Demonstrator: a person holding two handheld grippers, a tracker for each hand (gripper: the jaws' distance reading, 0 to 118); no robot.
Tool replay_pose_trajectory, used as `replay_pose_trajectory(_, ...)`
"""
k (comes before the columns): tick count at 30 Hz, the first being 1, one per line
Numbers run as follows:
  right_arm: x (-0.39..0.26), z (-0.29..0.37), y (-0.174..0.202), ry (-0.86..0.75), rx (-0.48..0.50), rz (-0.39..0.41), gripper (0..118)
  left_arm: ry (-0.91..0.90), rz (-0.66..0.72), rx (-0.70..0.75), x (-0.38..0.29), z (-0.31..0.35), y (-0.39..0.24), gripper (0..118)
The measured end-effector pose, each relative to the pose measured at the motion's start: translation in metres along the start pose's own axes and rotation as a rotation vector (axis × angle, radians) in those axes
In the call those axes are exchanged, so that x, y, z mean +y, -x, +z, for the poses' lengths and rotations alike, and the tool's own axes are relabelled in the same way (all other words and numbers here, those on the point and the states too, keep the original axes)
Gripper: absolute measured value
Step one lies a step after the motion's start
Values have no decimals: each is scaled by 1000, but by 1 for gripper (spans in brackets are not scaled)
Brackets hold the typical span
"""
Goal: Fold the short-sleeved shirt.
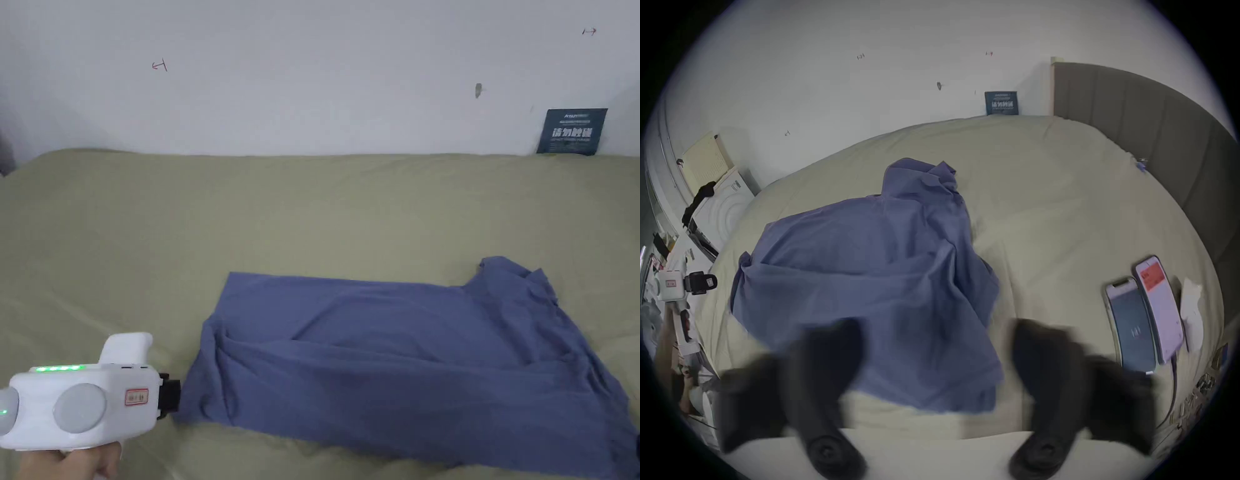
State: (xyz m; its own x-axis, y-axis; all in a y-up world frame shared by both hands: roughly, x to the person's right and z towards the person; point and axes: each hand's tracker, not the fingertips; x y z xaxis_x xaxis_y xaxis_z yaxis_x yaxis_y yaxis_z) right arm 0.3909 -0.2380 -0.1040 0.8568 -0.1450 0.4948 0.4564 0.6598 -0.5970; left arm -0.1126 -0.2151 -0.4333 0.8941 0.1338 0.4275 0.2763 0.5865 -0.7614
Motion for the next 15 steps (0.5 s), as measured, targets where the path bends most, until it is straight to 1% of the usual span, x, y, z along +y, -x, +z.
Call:
replay_pose_trajectory(1, -1, 1, 1, -2, -6, -2, 11, 0, -1, 4, -1, -1, -1, 17)
replay_pose_trajectory(2, -4, 2, 1, 0, -11, 1, 11, 2, -12, 7, 0, -2, -3, 17)
replay_pose_trajectory(3, -5, 3, 0, 2, -16, 5, 5, -11, -19, 15, -1, -2, -5, 0)
replay_pose_trajectory(8, -1, 0, -6, 8, -23, -7, 4, 37, 19, -24, 11, -20, -4, 0)
replay_pose_trajectory(9, 1, -2, -8, 7, -24, -12, 4, 21, 16, -19, 13, -23, -6, 4)
replay_pose_trajectory(10, 3, -4, -9, 9, -26, -15, 4, 45, 3, 12, 16, -30, -8, 27)
replay_pose_trajectory(11, 4, -7, -10, 13, -27, -16, 4, 56, -8, 40, 14, -37, -16, 70)
replay_pose_trajectory(12, 4, -9, -10, 16, -30, -15, 4, 56, -11, 47, 14, -42, -19, 117)
replay_pose_trajectory(15, 5, -16, -13, 30, -35, -15, 4, 127, -28, 105, 13, -66, -21, 116)
